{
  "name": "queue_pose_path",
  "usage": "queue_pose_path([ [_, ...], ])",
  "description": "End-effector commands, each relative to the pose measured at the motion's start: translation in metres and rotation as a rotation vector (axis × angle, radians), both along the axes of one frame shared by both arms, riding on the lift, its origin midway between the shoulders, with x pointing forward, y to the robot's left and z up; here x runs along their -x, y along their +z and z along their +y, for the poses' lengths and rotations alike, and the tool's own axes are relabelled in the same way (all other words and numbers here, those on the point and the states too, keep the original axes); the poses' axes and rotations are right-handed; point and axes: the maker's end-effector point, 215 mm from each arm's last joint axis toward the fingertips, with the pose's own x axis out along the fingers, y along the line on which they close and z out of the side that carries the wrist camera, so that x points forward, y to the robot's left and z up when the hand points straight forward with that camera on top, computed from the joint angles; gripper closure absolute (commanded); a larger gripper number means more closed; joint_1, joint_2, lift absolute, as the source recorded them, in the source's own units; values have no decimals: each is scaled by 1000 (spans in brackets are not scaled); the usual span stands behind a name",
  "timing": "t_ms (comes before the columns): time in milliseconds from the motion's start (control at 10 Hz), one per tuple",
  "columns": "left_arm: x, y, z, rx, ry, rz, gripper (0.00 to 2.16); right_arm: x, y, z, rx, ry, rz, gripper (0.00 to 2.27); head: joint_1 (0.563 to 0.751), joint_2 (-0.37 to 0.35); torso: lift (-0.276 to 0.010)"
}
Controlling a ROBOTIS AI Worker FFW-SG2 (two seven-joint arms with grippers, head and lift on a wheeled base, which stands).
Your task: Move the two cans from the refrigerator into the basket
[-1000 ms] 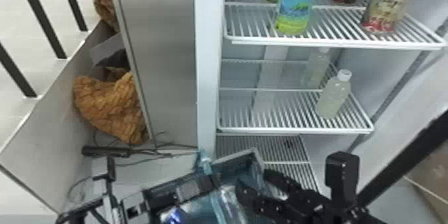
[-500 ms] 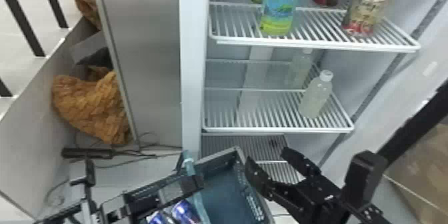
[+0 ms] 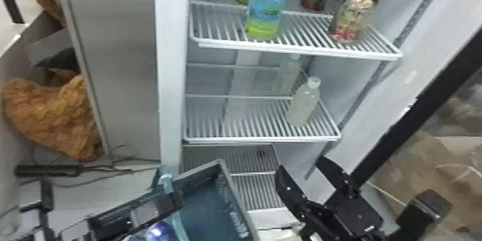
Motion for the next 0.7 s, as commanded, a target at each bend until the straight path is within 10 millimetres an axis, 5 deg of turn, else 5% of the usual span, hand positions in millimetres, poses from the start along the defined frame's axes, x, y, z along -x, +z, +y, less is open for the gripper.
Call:
queue_pose_path([
  [0, 1, -1, 0, 1, 0, 2, 1210, 11, 12, -12, 12, -22, -36, 142, 695, -280, -219],
  [600, 4, -3, 1, -1, 1, 8, 1210, 45, 22, -41, 40, -57, -75, 142, 695, -350, -219],
])
